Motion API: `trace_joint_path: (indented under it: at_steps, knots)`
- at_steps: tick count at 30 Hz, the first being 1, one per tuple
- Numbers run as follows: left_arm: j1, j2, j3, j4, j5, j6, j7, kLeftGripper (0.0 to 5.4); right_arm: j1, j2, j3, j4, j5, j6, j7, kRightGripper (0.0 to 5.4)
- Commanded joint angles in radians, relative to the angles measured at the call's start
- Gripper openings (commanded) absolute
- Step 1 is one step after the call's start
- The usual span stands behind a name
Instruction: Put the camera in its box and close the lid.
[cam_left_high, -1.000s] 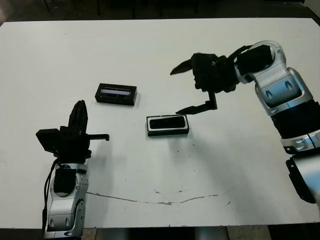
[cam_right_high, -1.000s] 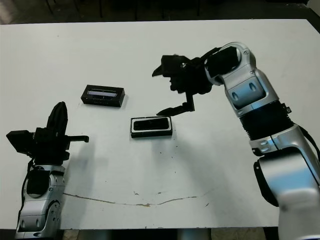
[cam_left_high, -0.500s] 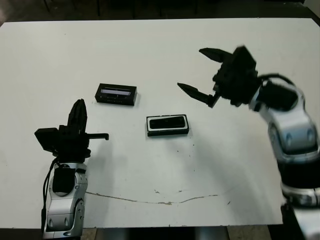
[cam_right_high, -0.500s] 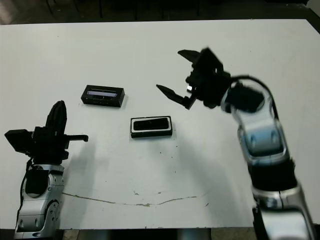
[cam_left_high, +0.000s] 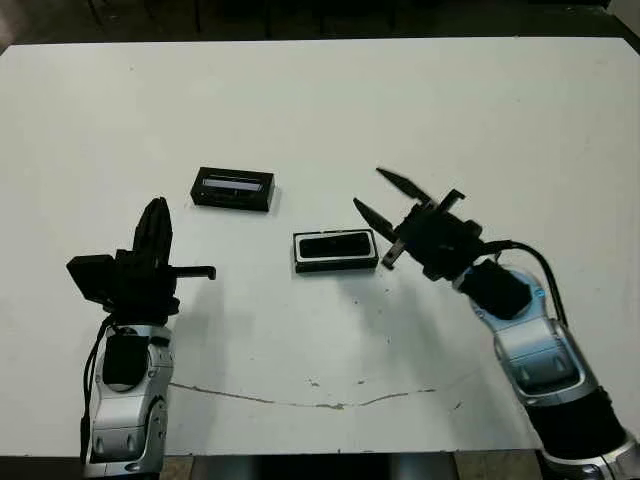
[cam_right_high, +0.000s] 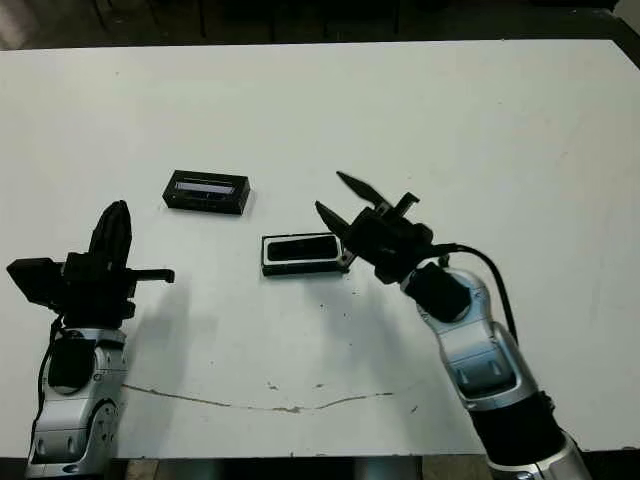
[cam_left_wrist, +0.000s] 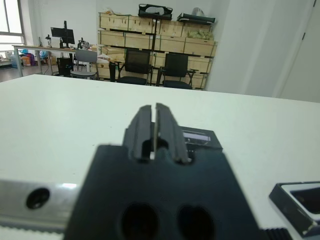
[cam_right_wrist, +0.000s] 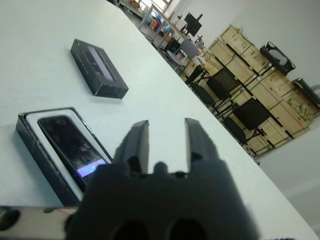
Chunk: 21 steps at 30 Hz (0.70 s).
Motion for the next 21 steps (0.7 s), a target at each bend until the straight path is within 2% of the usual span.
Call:
trace_joint_path:
  at_steps: [1,4,9,12,17,21]
  knots:
    - [0.017,0.012,0.006,0.007,-0.003,0.014,-0.006,0.0,0.034,0.013,0.015,0.035,-0.008,0.039,-0.007,0.57]
    - [0.019,0.014,0.005,0.003,-0.001,0.017,-0.006,0.0,0.042,0.026,0.024,0.06,-0.015,0.042,-0.015,0.02]
    - [0.024,0.014,0.004,0.001,0.003,0.012,-0.006,0.0,0.027,0.046,0.041,0.093,-0.023,0.121,-0.002,0.02]
    - [0.026,0.013,0.003,-0.002,0.006,0.011,-0.004,0.0,0.022,0.041,0.053,0.106,-0.022,0.144,0.018,0.02]
    - [0.027,0.012,0.003,-0.003,0.002,0.012,-0.005,0.0,0.034,0.008,0.079,0.083,-0.043,0.194,0.062,0.02]
    - [0.026,0.011,0.004,-0.002,0.005,0.01,-0.002,0.0,0.059,-0.042,0.097,0.045,-0.054,0.22,0.119,0.02]
